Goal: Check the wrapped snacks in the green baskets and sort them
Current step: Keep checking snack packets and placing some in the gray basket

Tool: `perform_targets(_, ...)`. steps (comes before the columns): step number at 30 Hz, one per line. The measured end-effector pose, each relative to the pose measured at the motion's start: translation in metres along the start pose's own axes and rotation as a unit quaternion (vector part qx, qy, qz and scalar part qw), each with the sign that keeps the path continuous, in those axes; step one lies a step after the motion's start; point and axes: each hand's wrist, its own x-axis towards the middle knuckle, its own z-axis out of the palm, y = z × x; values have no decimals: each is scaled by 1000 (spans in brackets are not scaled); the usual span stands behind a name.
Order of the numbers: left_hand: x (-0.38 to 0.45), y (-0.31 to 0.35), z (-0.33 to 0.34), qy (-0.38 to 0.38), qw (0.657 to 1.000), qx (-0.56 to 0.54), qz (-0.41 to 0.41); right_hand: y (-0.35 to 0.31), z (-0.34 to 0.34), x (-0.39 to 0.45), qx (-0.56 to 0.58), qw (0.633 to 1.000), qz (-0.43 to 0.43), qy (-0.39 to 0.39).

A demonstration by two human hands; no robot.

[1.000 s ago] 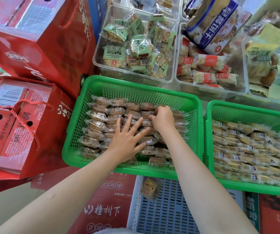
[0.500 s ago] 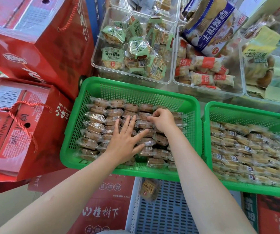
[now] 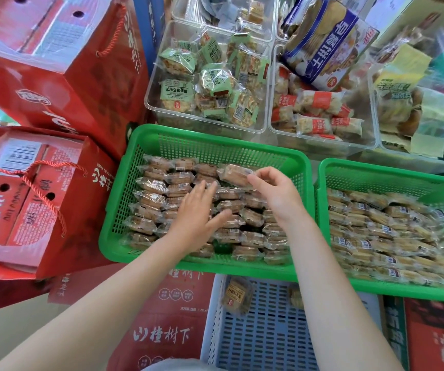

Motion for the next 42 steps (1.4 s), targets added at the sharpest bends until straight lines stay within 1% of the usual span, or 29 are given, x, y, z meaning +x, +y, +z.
perform_targets(1, -7, 6, -8, 32, 997, -71, -3, -3, -2, -12, 5, 1000, -2, -2)
perform_targets(2, -15, 13, -15, 62, 991, -116, 8, -5, -3, -24, 11, 1000, 1, -15)
perform_targets(4, -32, 24, -29, 96, 982, -154, 59, -8, -2, -46, 35, 998, 14, -52)
perform_targets(5, -40, 26, -33, 98, 977, -170, 81, -7, -1, -56, 36, 997, 22, -67)
perform_targets(6, -48, 27, -36, 92, 974, -187, 89, -6, 2, -66, 27, 997, 23, -74)
perform_targets(9, -70, 25, -36, 25, 968, -243, 51, -7, 9, -96, 8, 999, 1, -54)
perform_targets(13, -104, 27, -31, -27, 957, -285, 52, -6, 21, -129, -4, 998, -37, -53)
perform_targets(16, -128, 30, -27, -47, 950, -304, 51, -6, 26, -150, -19, 998, -46, -34)
perform_targets(19, -147, 29, -26, -42, 937, -343, 40, -3, 24, -167, -24, 998, -59, 8)
perform_targets(20, -154, 29, -26, -31, 925, -377, 27, -2, 24, -172, -24, 998, -57, 21)
perform_targets(22, -165, 28, -25, 6, 889, -457, -20, 0, 28, -184, -21, 998, -44, 42)
perform_targets(25, -182, 30, -20, 61, 826, -556, -70, 2, 43, -199, 41, 998, -6, 48)
perform_targets(26, -187, 33, -19, 67, 813, -574, -76, 2, 48, -204, 67, 997, 10, 43)
perform_targets(27, -193, 36, -18, 67, 809, -579, -74, 3, 53, -210, 84, 995, 21, 44)
perform_targets(28, -197, 38, -17, 64, 813, -574, -68, 4, 57, -216, 85, 995, 26, 52)
perform_targets(30, -206, 43, -16, 60, 821, -566, -51, 5, 61, -226, 71, 994, 8, 85)
perform_targets(31, -211, 44, -16, 55, 817, -573, -47, 5, 61, -231, 71, 991, -10, 110)
perform_targets(32, -215, 45, -16, 44, 804, -592, -45, 5, 60, -235, 76, 988, -27, 134)
perform_targets(34, -222, 46, -15, -2, 753, -656, -48, 5, 59, -241, 98, 980, -45, 164)
perform_targets(35, -227, 46, -15, -29, 729, -683, -46, 4, 57, -243, 112, 979, -45, 167)
perform_targets(36, -231, 46, -14, -51, 714, -697, -40, 4, 56, -246, 122, 978, -40, 163)
perform_targets(37, -233, 46, -14, -66, 712, -698, -33, 4, 55, -249, 134, 979, -35, 152)
perform_targets(39, -237, 44, -13, -73, 725, -685, -18, 5, 53, -256, 175, 977, -18, 123)
perform_targets(41, -239, 44, -13, -51, 746, -664, -19, 6, 50, -261, 226, 969, 0, 101)
perform_targets(42, -240, 44, -13, -27, 765, -643, -26, 6, 49, -264, 246, 964, 7, 98)
